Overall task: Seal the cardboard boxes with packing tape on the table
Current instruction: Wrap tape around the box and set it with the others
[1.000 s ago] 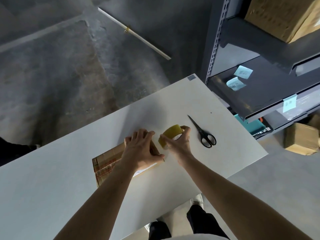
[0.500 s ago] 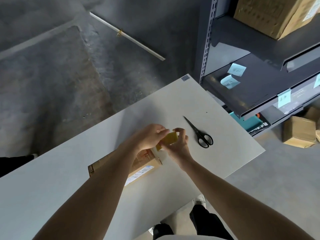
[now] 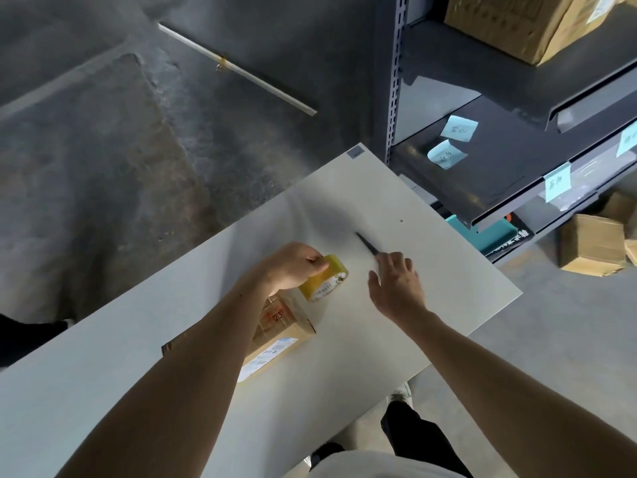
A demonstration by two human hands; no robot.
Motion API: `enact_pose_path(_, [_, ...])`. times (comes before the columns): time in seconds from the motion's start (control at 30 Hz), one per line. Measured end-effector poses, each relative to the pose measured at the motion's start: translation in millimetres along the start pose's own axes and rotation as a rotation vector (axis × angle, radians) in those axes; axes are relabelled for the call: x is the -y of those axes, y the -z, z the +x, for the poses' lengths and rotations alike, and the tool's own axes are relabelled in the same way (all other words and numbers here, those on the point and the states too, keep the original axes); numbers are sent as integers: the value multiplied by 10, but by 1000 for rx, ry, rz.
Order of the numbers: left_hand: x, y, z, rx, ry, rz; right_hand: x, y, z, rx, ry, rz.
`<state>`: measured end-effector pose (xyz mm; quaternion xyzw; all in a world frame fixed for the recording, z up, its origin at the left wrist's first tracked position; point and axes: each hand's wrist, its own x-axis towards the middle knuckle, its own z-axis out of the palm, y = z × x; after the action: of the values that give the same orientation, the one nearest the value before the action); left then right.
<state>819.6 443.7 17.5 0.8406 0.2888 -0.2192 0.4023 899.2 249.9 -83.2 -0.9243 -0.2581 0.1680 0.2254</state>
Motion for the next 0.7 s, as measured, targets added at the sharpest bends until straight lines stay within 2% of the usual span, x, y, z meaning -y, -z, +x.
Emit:
enact_pose_path(0.03, [9, 0, 5, -5, 4, -20, -50, -19, 25, 25, -34, -132])
enact_pose_path(0.1, [25, 1, 16, -11, 11, -56, -120, -55, 47, 36, -58, -238])
enact_pose_path(0.33, [62, 11, 56, 7, 28, -111, -94, -30, 155, 44, -138, -209])
enact_pose_path(0.6, [89, 57, 91, 28, 39, -166, -108, 41, 15, 69, -202, 31])
enact_pose_path(0.7, [60, 60, 77, 39, 40, -157, -61, 50, -97, 54, -188, 222])
